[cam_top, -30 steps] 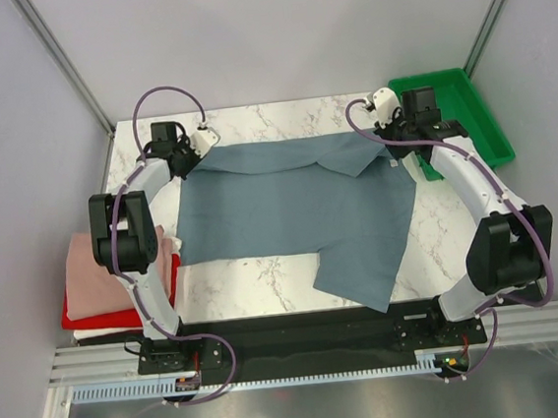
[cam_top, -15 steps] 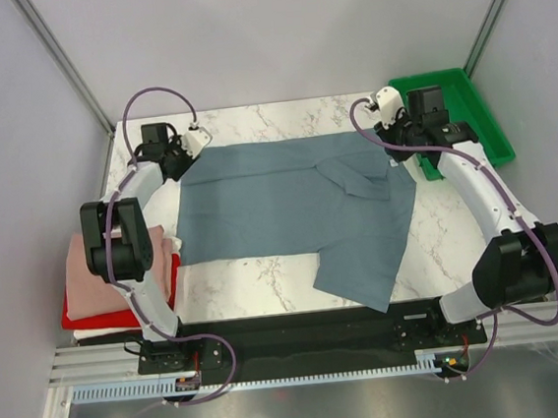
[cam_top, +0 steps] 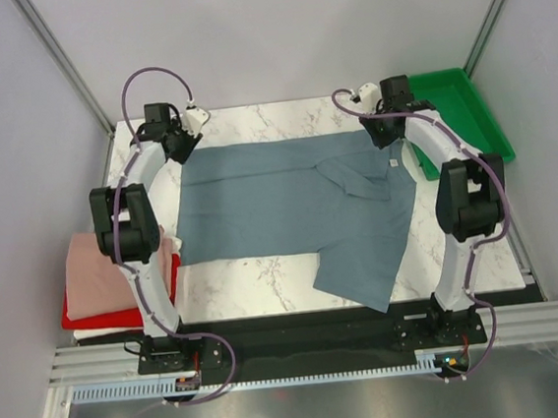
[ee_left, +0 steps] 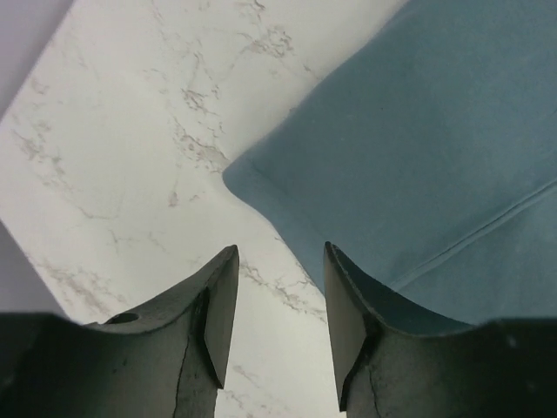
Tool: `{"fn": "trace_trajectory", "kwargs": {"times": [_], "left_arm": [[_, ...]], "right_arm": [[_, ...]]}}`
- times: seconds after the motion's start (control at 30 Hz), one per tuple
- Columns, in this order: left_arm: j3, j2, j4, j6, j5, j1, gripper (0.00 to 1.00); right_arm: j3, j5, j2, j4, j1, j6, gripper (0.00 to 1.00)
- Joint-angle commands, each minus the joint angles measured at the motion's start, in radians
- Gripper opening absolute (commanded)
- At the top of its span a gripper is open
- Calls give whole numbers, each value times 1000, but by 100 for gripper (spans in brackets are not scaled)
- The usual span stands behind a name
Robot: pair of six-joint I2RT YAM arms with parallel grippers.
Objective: Fold and stack the t-shirts
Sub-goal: Fold the tshirt
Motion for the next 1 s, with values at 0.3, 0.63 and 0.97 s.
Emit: {"fn": "trace_trajectory", "kwargs": {"times": [0.3, 0.63, 0.97], "left_arm": [[368, 225, -176, -393, -11, 43, 66], [414, 285, -161, -517, -23, 71, 71], [423, 312, -147, -546, -15, 73, 72]], "right_arm": [[329, 85, 267, 39, -72, 17, 42], [442, 85, 416, 39, -129, 38, 42], [586, 73, 535, 39, -152, 55, 44]]}}
